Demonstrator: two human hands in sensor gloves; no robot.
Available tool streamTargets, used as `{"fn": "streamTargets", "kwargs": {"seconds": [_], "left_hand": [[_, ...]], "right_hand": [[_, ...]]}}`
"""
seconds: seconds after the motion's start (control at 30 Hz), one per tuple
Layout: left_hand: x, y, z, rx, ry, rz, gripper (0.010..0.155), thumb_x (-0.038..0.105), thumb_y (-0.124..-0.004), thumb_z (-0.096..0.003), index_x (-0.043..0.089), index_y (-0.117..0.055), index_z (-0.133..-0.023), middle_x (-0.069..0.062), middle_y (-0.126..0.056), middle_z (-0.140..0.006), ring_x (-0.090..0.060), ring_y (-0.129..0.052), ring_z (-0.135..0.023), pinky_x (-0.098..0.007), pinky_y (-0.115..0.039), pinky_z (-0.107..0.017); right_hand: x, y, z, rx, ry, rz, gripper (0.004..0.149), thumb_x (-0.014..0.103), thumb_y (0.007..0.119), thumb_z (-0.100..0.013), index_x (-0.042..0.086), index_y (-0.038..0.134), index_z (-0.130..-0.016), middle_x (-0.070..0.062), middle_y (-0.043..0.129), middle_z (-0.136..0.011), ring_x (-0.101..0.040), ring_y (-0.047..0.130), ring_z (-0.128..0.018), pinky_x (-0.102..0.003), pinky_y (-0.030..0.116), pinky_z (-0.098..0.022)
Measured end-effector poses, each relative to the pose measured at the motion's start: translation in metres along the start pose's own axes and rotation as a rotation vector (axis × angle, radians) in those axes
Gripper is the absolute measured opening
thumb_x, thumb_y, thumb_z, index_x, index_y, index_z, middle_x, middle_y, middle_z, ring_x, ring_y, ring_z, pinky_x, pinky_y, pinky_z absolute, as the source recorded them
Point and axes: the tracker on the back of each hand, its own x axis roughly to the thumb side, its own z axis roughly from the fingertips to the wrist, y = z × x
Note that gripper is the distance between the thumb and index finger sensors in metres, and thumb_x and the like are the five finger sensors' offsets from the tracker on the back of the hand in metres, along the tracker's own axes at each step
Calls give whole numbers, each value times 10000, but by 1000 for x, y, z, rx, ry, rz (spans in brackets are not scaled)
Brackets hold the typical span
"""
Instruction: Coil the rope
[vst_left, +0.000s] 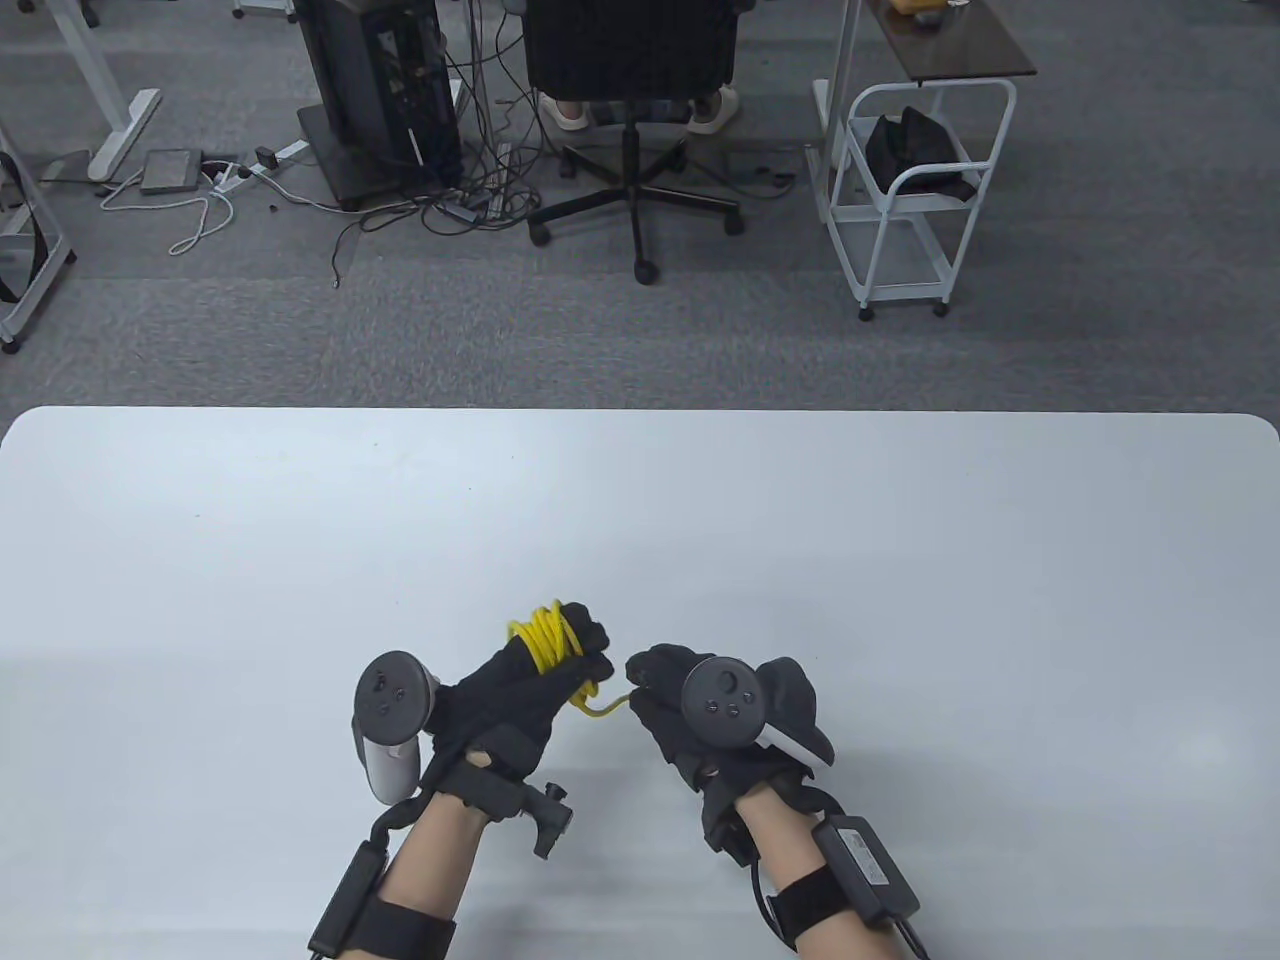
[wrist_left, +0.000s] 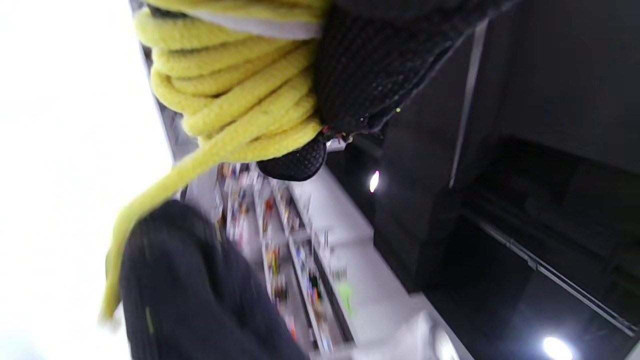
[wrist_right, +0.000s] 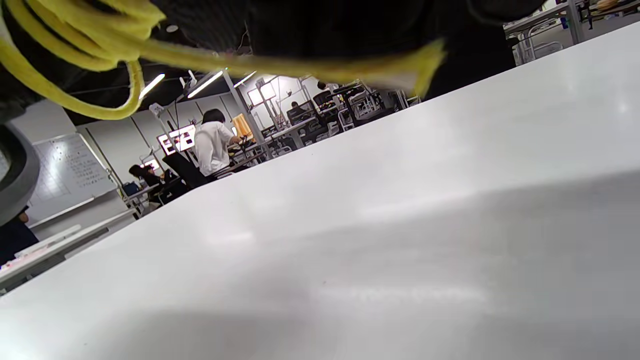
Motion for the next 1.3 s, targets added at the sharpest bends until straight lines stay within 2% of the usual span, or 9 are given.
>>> {"fn": "streamTargets", "kwargs": {"seconds": [0.07, 0.17, 0.33, 0.47, 0.6, 0.7, 0.83, 1.03, 1.3], "left_hand": [[11, 8, 4, 104, -92, -194, 495, 319, -846, -533, 276, -742, -1015, -43, -921, -973, -120, -1041, -780, -273, -826, -642], [30, 7, 8, 114, -265, -534, 491, 311, -845, -540, 287, -727, -1015, -43, -890, -997, -139, -1010, -813, -284, -796, -657], [42, -25, 15, 10, -509, -1054, 489, 290, -850, -537, 262, -727, -1010, -76, -871, -1002, -183, -990, -821, -310, -780, -642], [41, -58, 20, -111, -658, -1380, 490, 279, -853, -533, 250, -731, -1007, -90, -862, -1004, -200, -984, -820, -320, -774, -637], [37, -82, 24, -212, -744, -1545, 492, 268, -855, -529, 234, -733, -1005, -101, -859, -1005, -213, -979, -822, -331, -767, -638], [35, -87, 26, -252, -753, -1577, 494, 252, -849, -531, 217, -729, -1009, -124, -854, -1005, -236, -965, -832, -349, -748, -648], [29, -104, 31, -340, -804, -1695, 493, 246, -844, -528, 235, -732, -1009, -147, -842, -1002, -246, -946, -853, -356, -722, -670], [26, -114, 36, -400, -877, -1751, 499, 255, -840, -531, 244, -718, -1015, -144, -827, -1005, -234, -939, -867, -347, -717, -678], [27, -116, 37, -425, -920, -1761, 509, 265, -834, -534, 247, -702, -1025, -119, -813, -1013, -216, -934, -872, -325, -718, -694]], "right_hand": [[-3, -5, 2, -32, 7, -32, 528, 413, 661, -608, 114, 624, -1041, -233, 626, -1097, -506, 719, -904, -741, 507, -652], [-6, -14, 5, -96, 1, -89, 577, 447, 646, -608, 97, 584, -1062, -261, 572, -1120, -532, 676, -932, -747, 498, -654], [-7, -22, 9, -178, -40, -200, 682, 535, 608, -596, 72, 522, -1089, -296, 498, -1137, -558, 612, -970, -757, 487, -655], [0, -22, 8, -131, -128, -351, 785, 620, 578, -576, 49, 475, -1105, -328, 467, -1130, -579, 589, -980, -756, 501, -654], [14, -19, 3, -24, -212, -486, 900, 687, 594, -547, 28, 390, -1126, -365, 463, -1120, -586, 661, -937, -738, 542, -651], [16, -20, 3, -24, -182, -377, 926, 697, 642, -538, 31, 383, -1128, -341, 485, -1127, -571, 683, -926, -732, 549, -653], [21, -22, 3, -40, -129, -182, 807, 633, 679, -565, 59, 494, -1101, -304, 594, -1093, -533, 756, -872, -704, 589, -648], [18, -27, 1, -45, -67, -187, 621, 506, 727, -601, 69, 622, -1030, -284, 701, -1023, -502, 859, -761, -646, 677, -610], [19, -32, -1, -57, -42, -134, 526, 432, 763, -594, 60, 679, -956, -241, 776, -959, -452, 939, -665, -603, 749, -563]]}}
